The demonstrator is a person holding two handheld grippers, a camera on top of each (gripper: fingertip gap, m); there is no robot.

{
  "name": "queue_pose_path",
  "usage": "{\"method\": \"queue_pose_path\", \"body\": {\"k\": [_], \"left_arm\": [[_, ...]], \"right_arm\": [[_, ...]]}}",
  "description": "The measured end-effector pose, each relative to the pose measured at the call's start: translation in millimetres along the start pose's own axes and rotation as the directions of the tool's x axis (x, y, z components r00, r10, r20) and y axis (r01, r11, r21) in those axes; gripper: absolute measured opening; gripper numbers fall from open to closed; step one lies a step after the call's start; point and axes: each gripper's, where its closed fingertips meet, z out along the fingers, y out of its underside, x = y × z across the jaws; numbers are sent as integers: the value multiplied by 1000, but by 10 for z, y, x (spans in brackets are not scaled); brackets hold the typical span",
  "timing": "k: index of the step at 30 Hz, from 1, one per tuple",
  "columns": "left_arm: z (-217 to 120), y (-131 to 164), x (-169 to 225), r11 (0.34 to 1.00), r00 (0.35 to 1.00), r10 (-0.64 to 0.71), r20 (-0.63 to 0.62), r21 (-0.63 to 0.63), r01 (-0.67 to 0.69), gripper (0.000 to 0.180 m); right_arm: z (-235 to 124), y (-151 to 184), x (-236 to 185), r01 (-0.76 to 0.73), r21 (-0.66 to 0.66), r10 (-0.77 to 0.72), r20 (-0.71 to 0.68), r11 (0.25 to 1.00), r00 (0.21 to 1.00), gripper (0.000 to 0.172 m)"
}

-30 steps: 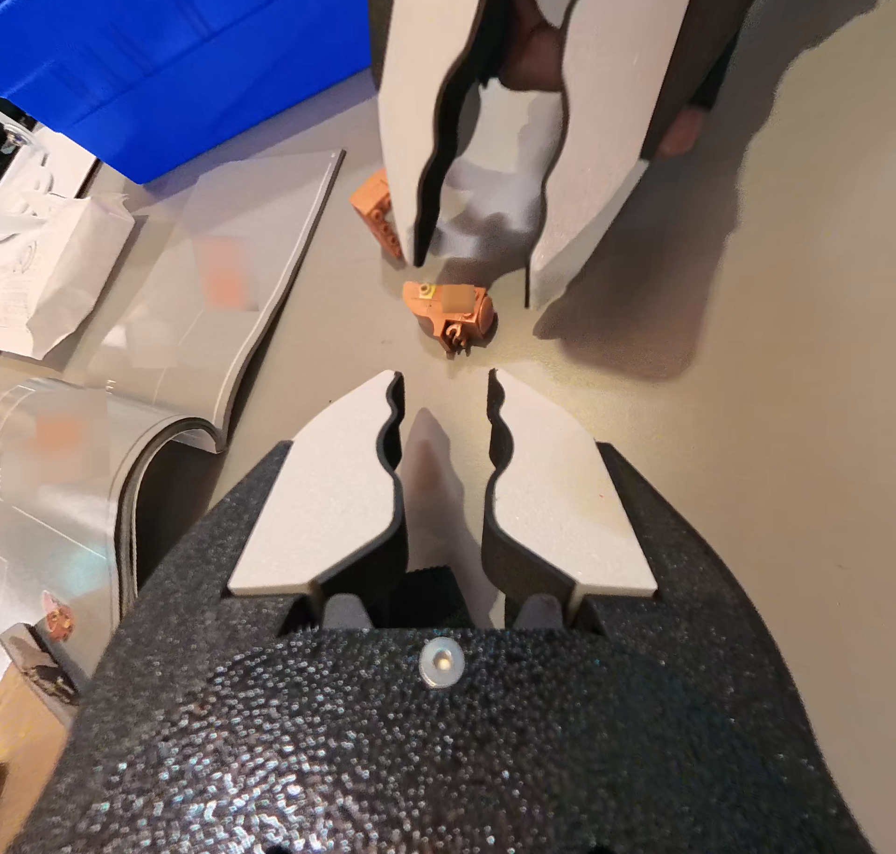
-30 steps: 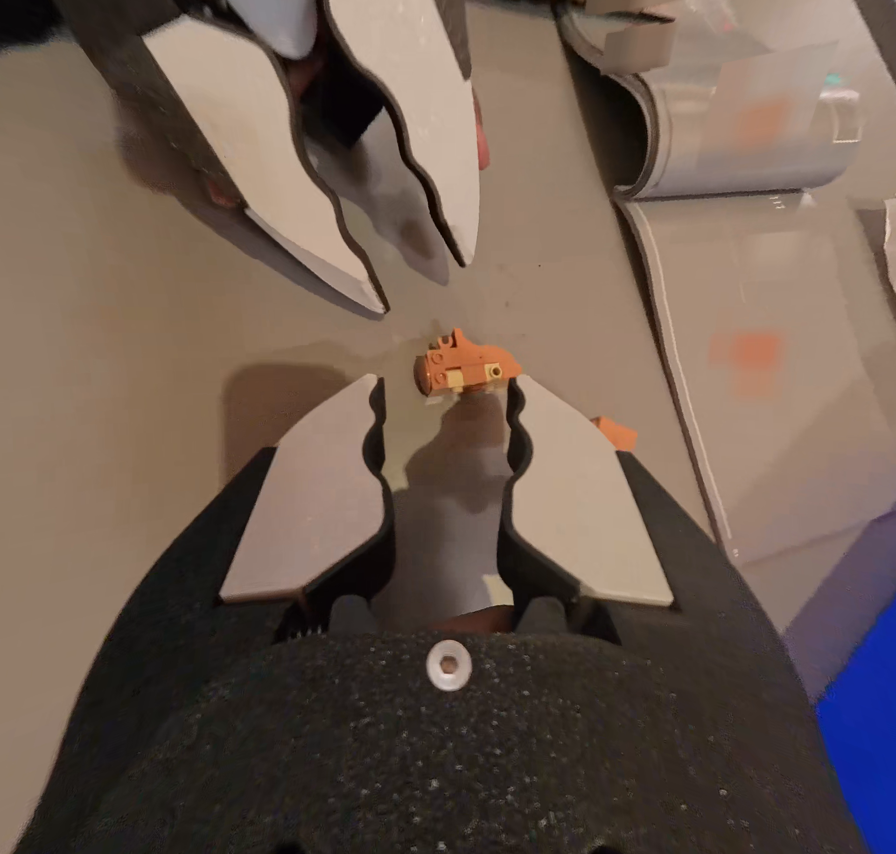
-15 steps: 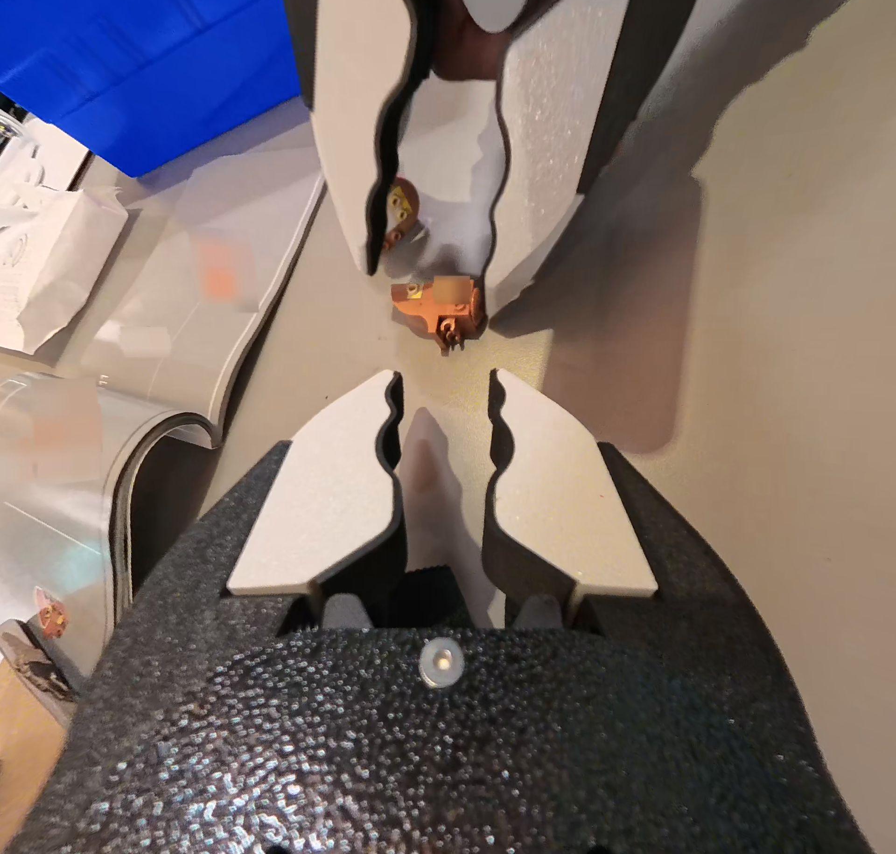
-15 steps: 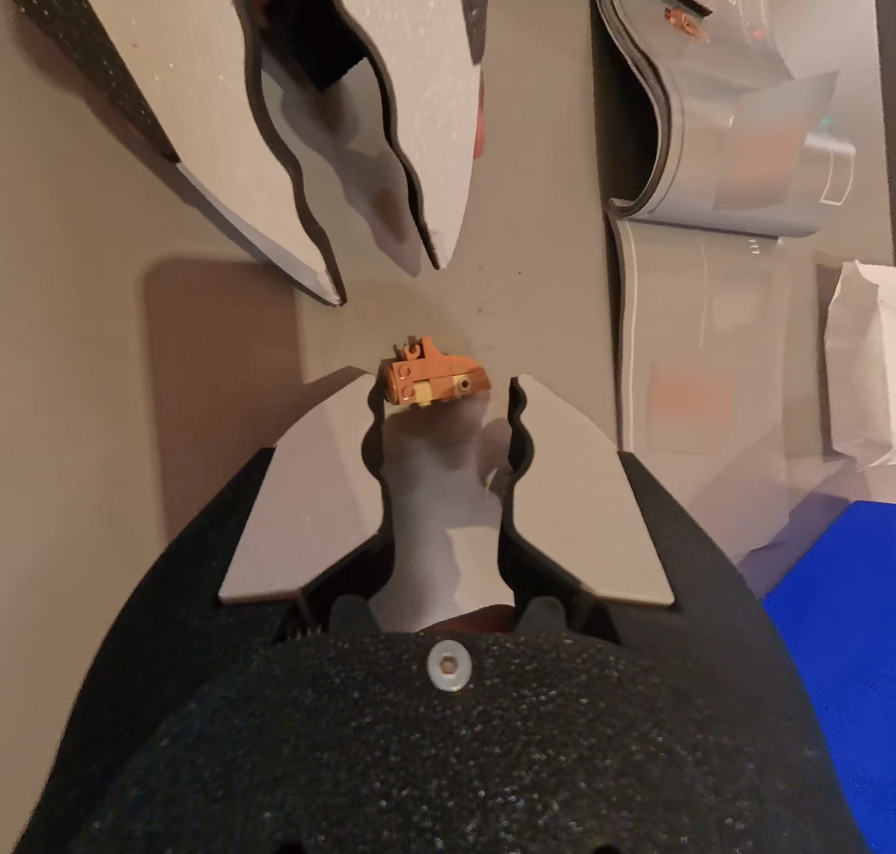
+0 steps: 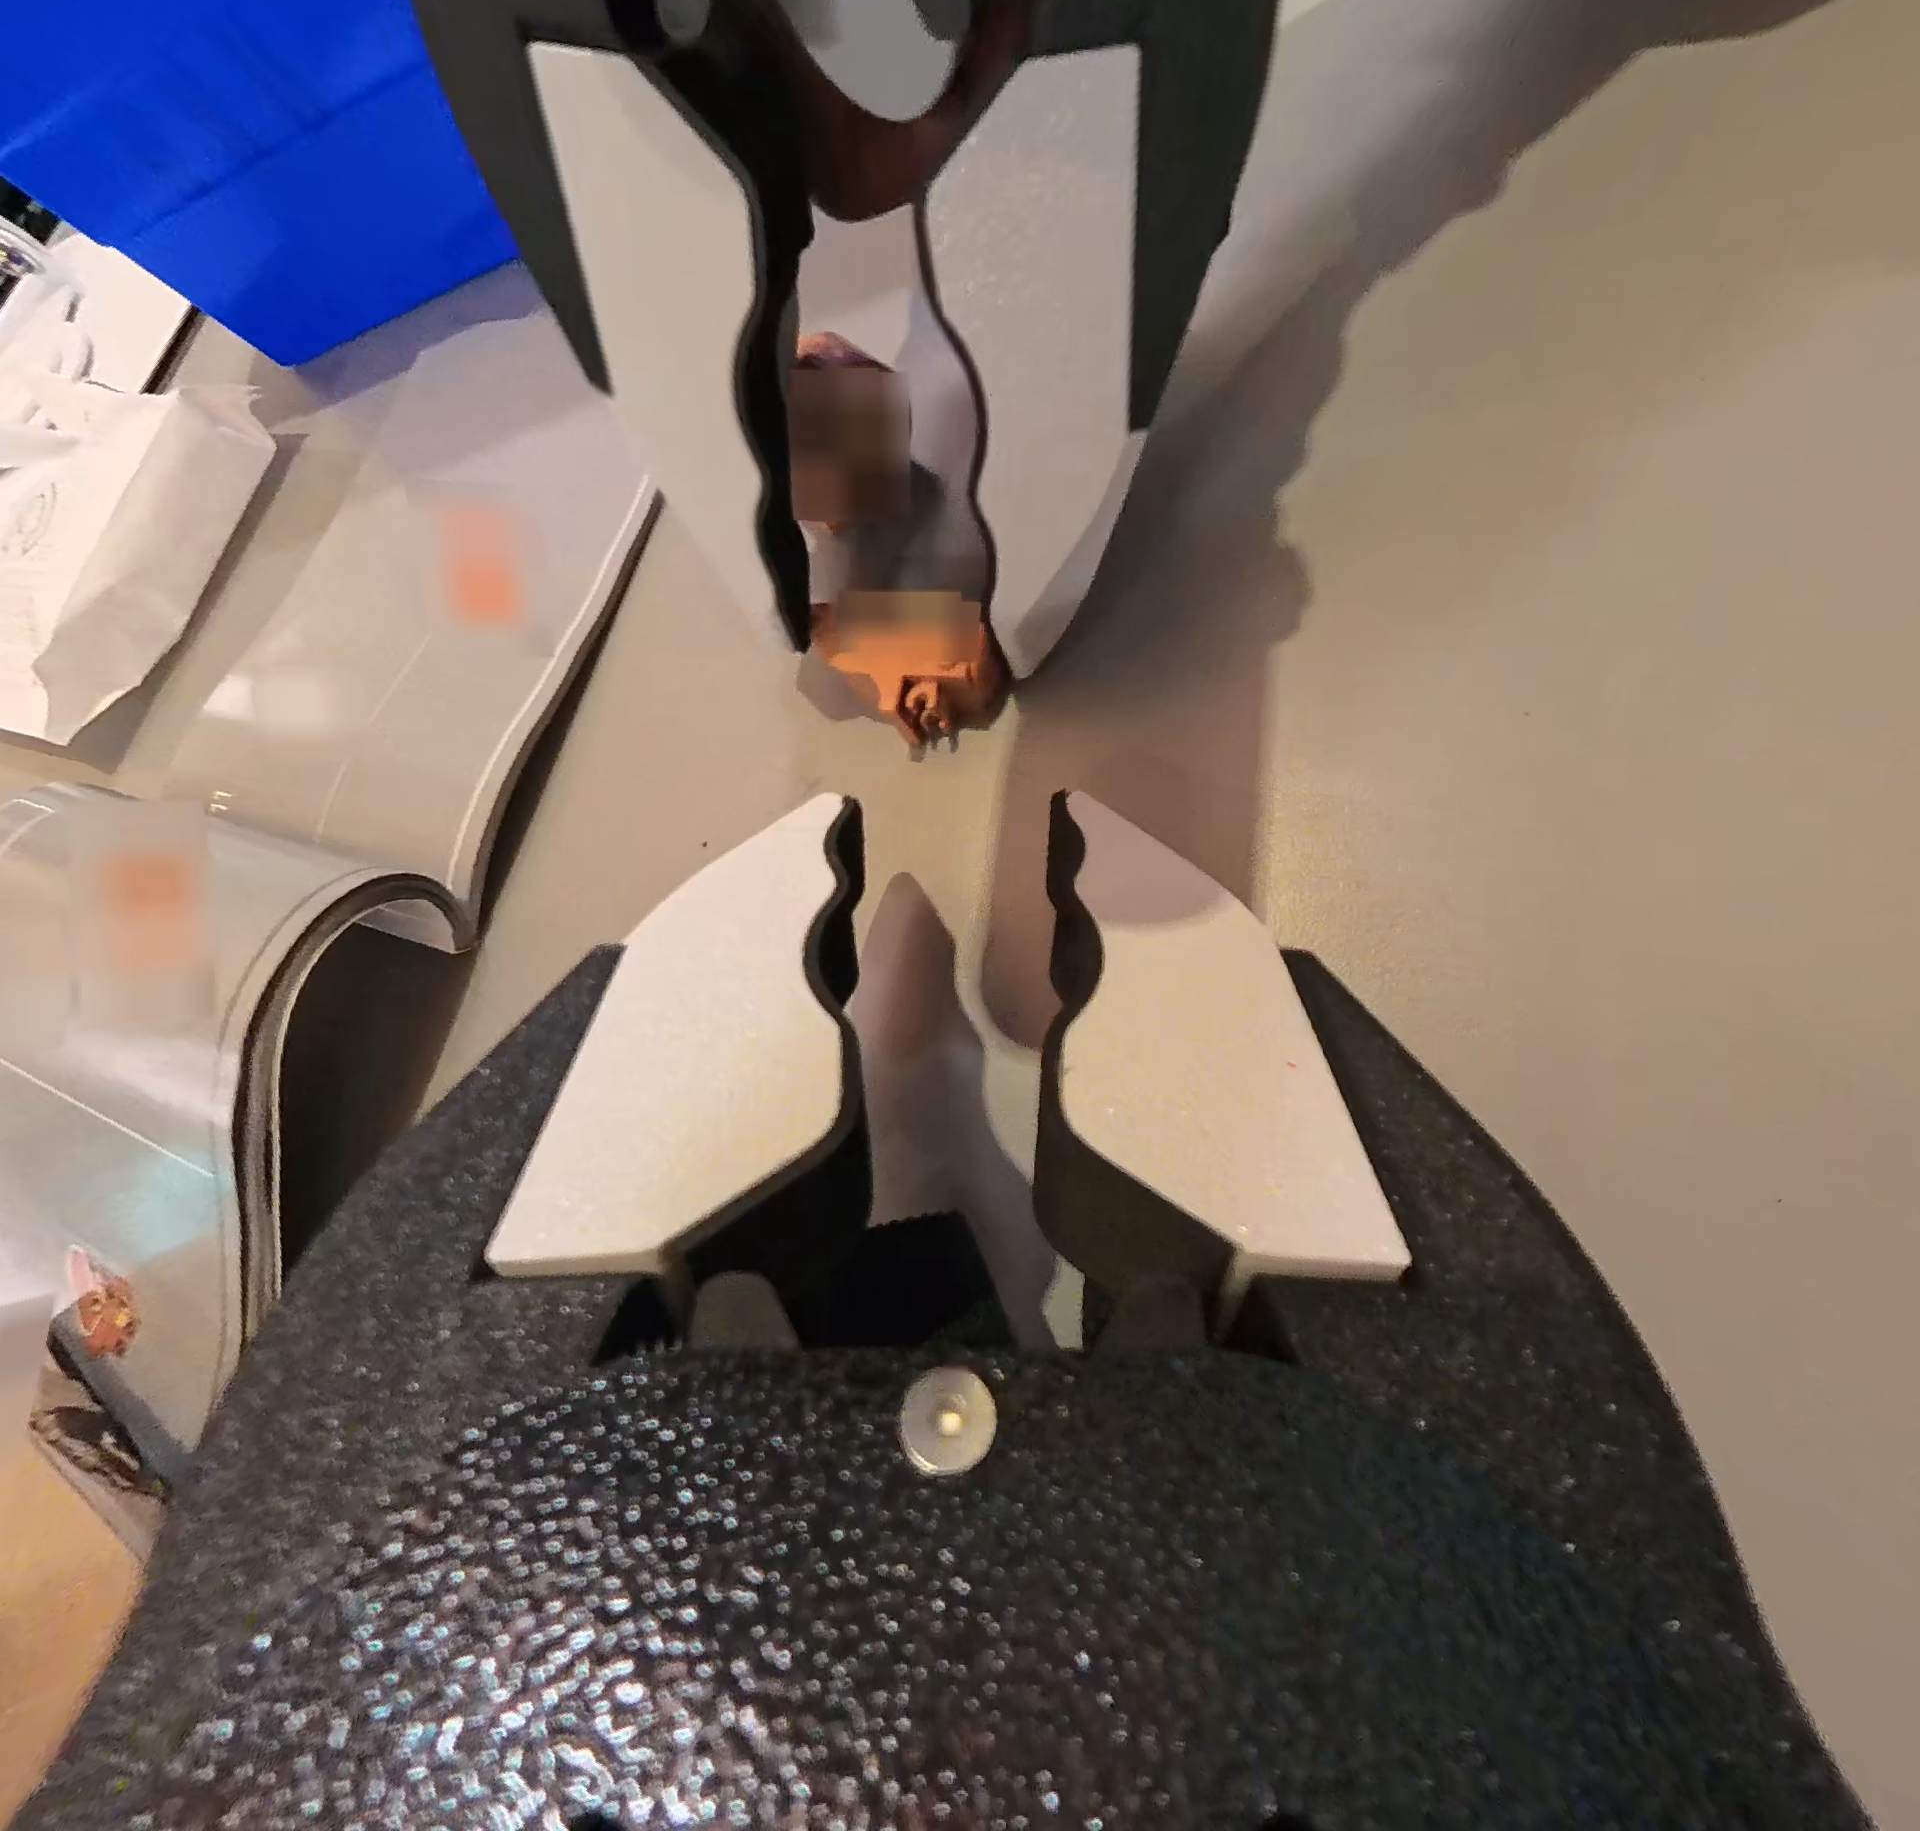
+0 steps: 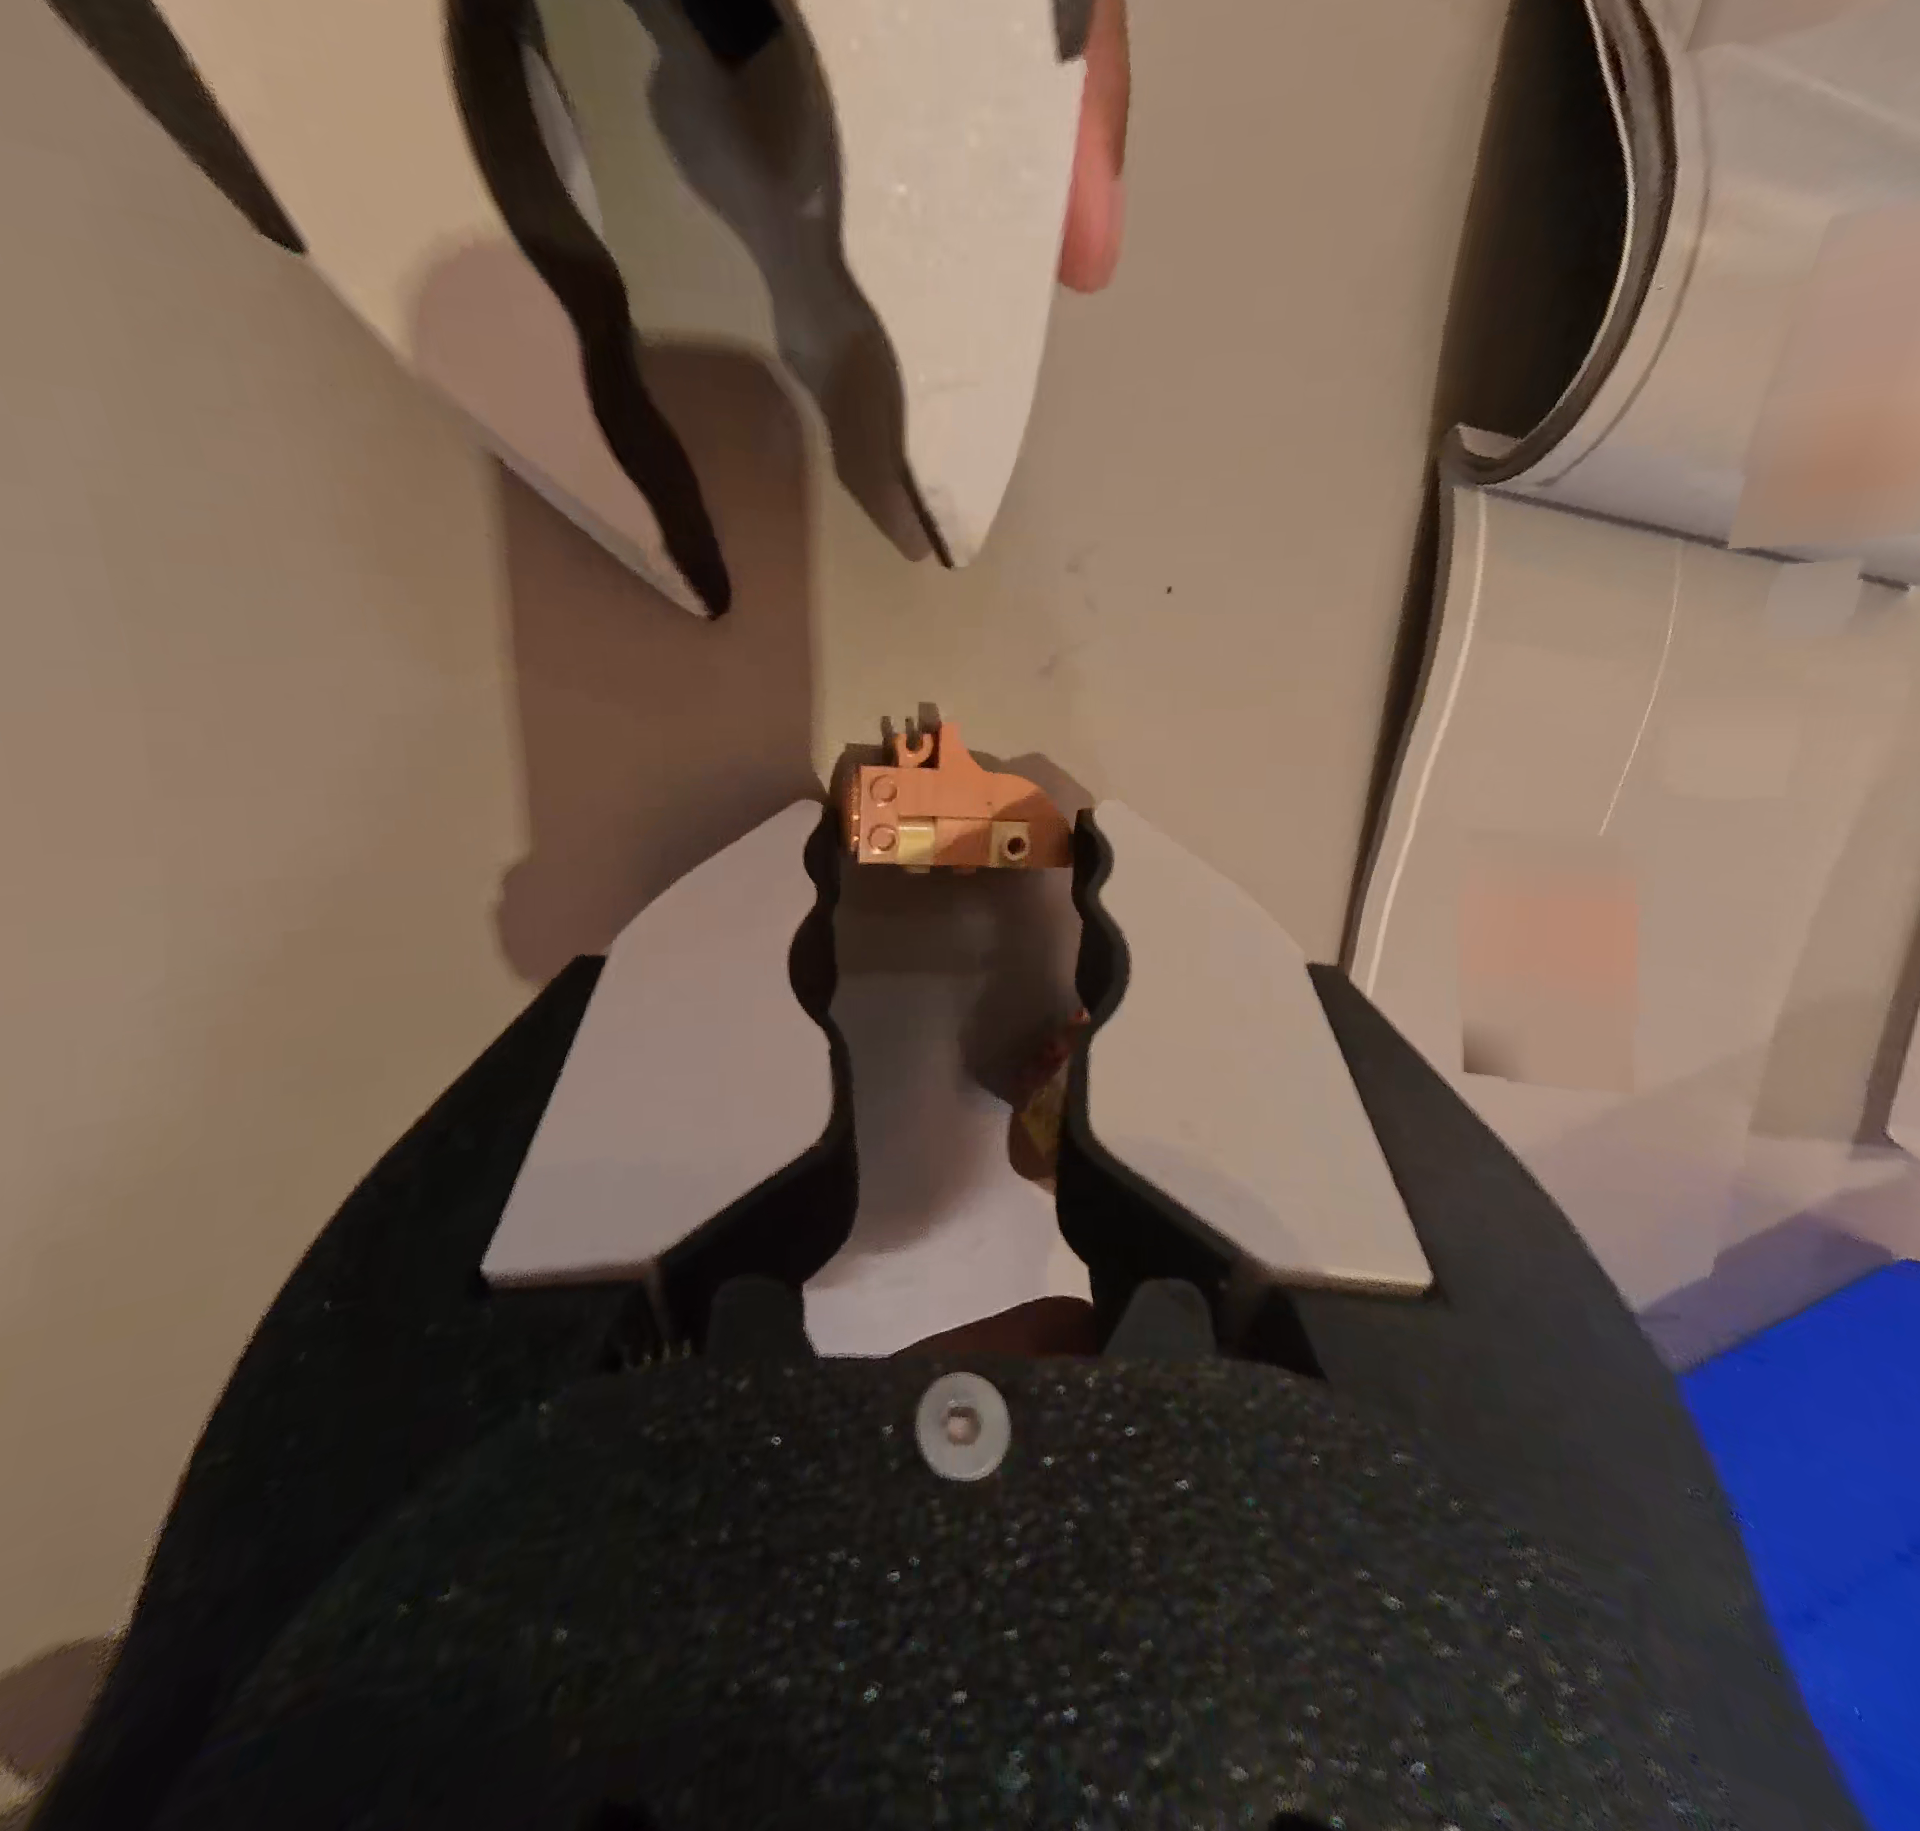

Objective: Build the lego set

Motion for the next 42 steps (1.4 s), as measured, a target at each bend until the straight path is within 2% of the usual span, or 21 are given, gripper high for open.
{"method": "queue_pose_path", "body": {"k": [2, 6, 10, 13, 19, 25, 29, 31, 34, 37, 42], "left_arm": [[-10, 3, -10, 999, 999, -38, -9, 0, 38, 34], [-56, -5, -59, 966, 963, -259, -78, 9, 260, 33], [-137, -199, -98, 830, 823, -512, -248, 105, 548, 33], [-161, -299, -63, 766, 752, -564, -341, 126, 631, 33], [-63, -359, -38, 725, 698, -610, -375, 90, 683, 35], [-11, -377, -13, 737, 703, -604, -375, 74, 672, 24], [-39, -424, -70, 733, 715, -584, -386, 129, 668, 21], [-56, -423, -135, 757, 759, -552, -345, 172, 630, 20], [-99, -420, -234, 784, 806, -508, -305, 224, 579, 20], [-111, -422, -314, 806, 838, -467, -284, 254, 535, 19], [-19, -454, -359, 881, 899, -337, -279, 243, 405, 19]], "right_arm": [[-12, -26, -33, 7, 23, -7, -5, 1000, 1000, 43], [-98, -130, -38, 67, 112, -54, -113, 991, 992, 43], [-224, -231, -25, 165, 184, -116, -253, 969, 961, 43], [-276, -277, -30, 235, 206, -155, -339, 950, 928, 43], [-305, -345, -101, 348, 201, -239, -424, 916, 874, 43], [-343, -391, -105, 396, 184, -263, -495, 900, 828, 43], [-404, -366, -58, 358, 238, -193, -521, 903, 831, 45], [-447, -254, -22, 275, 284, -112, -481, 918, 870, 49], [-542, 35, 125, 58, 364, 97, -393, 930, 914, 49], [-615, 322, 230, -141, 439, 286, -283, 887, 915, 48], [-526, 538, 277, -291, 452, 406, -180, 843, 896, 41]]}}
